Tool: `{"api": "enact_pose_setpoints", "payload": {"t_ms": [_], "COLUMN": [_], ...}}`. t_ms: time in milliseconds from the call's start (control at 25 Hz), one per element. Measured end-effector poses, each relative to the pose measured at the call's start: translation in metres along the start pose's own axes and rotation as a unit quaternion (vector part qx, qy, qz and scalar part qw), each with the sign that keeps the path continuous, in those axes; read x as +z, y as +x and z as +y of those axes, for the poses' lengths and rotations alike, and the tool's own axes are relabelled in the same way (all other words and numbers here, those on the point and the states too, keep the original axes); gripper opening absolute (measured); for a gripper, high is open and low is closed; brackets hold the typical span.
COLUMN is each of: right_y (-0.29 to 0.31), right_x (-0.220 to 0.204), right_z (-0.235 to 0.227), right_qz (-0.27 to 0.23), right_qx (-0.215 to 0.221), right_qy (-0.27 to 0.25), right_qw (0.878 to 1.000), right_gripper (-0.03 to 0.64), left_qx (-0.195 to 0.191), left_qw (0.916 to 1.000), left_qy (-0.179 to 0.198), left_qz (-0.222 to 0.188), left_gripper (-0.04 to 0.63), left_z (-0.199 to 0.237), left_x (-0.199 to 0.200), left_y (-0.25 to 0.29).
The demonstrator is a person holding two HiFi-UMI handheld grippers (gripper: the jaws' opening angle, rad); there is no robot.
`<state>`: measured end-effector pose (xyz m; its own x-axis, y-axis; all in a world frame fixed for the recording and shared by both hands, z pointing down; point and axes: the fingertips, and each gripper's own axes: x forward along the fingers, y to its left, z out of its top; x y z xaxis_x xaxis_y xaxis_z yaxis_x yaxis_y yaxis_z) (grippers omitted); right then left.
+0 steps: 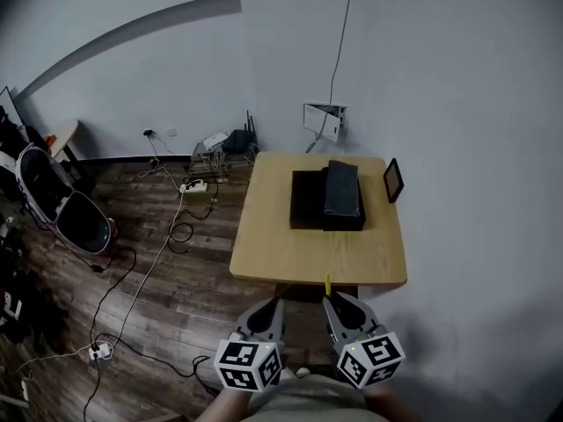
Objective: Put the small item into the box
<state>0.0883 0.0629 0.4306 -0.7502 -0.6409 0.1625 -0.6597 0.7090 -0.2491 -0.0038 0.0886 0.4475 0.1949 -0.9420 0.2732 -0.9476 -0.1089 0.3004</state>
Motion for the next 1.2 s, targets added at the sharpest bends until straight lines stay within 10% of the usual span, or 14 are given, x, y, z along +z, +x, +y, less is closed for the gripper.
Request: {"api": "enact_pose_setpoints", "payload": {"t_ms": [1200], "right_y": [0.053], "right_x": [0.003], "right_z": [-0.041], "right_qz": [0.019], "right_qx": [0.000], "right_qy": [0.026], "right_qw": [0.999], "right_gripper": [0.049], "left_qx": [0.004], "left_qw": [0.9997], "left_qy": [-0.017], "left_qz": [0.016], "left_gripper": [0.003], "left_z": [0.028], "left_x": [0.009], "left_y": [0.064]}}
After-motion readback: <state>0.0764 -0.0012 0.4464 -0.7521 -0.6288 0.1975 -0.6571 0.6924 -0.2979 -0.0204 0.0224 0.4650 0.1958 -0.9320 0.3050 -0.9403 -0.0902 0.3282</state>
